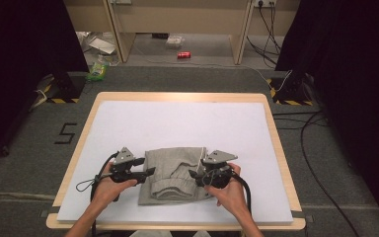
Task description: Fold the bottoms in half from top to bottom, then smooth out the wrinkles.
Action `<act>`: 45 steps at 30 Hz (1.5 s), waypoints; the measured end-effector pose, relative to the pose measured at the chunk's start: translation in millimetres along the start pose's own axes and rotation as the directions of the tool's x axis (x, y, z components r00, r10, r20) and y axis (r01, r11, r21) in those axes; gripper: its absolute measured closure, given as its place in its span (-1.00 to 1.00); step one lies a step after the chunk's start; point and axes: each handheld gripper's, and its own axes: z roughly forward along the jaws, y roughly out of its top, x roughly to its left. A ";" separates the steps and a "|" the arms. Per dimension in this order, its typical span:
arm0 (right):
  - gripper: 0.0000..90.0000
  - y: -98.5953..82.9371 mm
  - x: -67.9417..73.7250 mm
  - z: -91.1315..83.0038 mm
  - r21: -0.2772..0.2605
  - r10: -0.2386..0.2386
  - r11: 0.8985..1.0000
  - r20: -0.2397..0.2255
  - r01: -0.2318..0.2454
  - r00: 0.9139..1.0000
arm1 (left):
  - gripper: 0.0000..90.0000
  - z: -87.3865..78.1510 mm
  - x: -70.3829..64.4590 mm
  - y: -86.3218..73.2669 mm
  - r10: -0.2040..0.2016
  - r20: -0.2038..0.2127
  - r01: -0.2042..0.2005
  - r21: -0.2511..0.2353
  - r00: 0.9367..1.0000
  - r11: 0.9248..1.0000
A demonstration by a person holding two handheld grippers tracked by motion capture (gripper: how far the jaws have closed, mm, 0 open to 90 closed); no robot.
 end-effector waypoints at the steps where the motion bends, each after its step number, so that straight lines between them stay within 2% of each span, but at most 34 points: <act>1: -0.12 1.5 -2.5 0.2 -0.003 0.004 1.000 0.009 -0.004 1.000 | -0.14 0.5 2.3 0.7 -0.004 -0.004 0.004 0.001 1.000 1.000; 9: -0.14 11.6 -27.1 3.9 -0.012 0.038 0.999 0.067 -0.037 0.997 | -0.21 4.7 17.7 13.2 -0.035 -0.019 0.035 0.003 0.999 0.999; 14: -0.16 15.7 -39.8 7.3 -0.015 0.066 0.998 0.084 -0.065 0.994 | -0.26 12.0 24.8 20.4 -0.054 -0.026 0.054 0.001 0.998 0.999; 19: -0.20 18.2 -49.0 14.7 0.003 0.091 0.996 0.089 -0.092 0.992 | -0.40 19.0 34.1 23.7 -0.091 -0.032 0.091 0.026 0.995 0.995; 24: -0.23 21.9 -56.1 22.1 0.013 0.100 0.995 0.109 -0.102 0.989 | -0.53 24.7 39.3 22.3 -0.118 -0.050 0.119 0.027 0.992 0.992; 29: -0.24 24.4 -61.3 24.3 -0.001 0.122 0.992 0.110 -0.123 0.986 | -0.54 27.9 42.2 21.0 -0.125 -0.051 0.128 0.039 0.991 0.991; 35: -0.25 23.7 -62.6 25.5 0.001 0.120 0.993 0.111 -0.121 0.987 | -0.54 31.3 48.5 19.4 -0.143 -0.050 0.146 0.049 0.988 0.988; 45: -0.25 20.9 -66.7 29.7 0.011 0.129 0.991 0.115 -0.131 0.985 | -0.56 35.2 48.9 18.2 -0.155 -0.042 0.157 0.053 0.987 0.986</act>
